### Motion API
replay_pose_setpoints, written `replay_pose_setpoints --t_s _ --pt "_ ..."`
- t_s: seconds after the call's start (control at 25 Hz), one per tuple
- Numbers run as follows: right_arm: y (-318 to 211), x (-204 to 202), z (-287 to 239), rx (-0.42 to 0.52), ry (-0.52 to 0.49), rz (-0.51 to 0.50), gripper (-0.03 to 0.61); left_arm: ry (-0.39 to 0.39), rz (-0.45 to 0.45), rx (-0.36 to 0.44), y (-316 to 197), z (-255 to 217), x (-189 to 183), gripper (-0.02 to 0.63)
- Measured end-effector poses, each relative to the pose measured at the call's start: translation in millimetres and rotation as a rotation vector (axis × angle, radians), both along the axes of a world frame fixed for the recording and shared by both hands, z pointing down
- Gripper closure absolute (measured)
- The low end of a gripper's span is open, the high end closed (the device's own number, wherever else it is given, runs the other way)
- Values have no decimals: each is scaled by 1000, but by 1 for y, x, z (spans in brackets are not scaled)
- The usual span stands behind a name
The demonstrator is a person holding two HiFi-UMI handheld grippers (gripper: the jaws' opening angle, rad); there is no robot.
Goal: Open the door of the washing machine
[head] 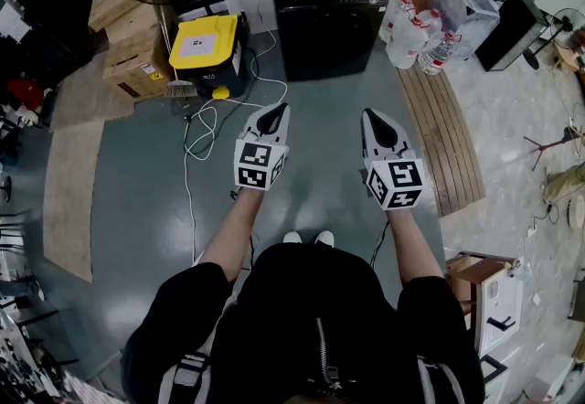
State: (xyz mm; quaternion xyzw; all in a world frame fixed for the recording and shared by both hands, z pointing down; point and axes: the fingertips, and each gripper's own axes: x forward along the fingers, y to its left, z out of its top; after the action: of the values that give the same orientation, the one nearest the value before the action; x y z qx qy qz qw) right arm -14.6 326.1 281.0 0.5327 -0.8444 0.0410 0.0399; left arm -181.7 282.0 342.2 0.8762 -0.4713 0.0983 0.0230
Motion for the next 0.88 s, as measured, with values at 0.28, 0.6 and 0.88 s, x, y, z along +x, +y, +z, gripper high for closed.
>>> replay_pose_setpoints --t_s 0.28,0.6,0.88 --pt "1 14 -2 12 -16 -56 575 -4 -4 18 -3 -11 22 612" --pt "5 40 7 18 -1 -78 575 -9 -27 16 5 -3 50 612" --pt "-1 48 16 20 3 -88 575 -10 -27 8 -5 5 65 612"
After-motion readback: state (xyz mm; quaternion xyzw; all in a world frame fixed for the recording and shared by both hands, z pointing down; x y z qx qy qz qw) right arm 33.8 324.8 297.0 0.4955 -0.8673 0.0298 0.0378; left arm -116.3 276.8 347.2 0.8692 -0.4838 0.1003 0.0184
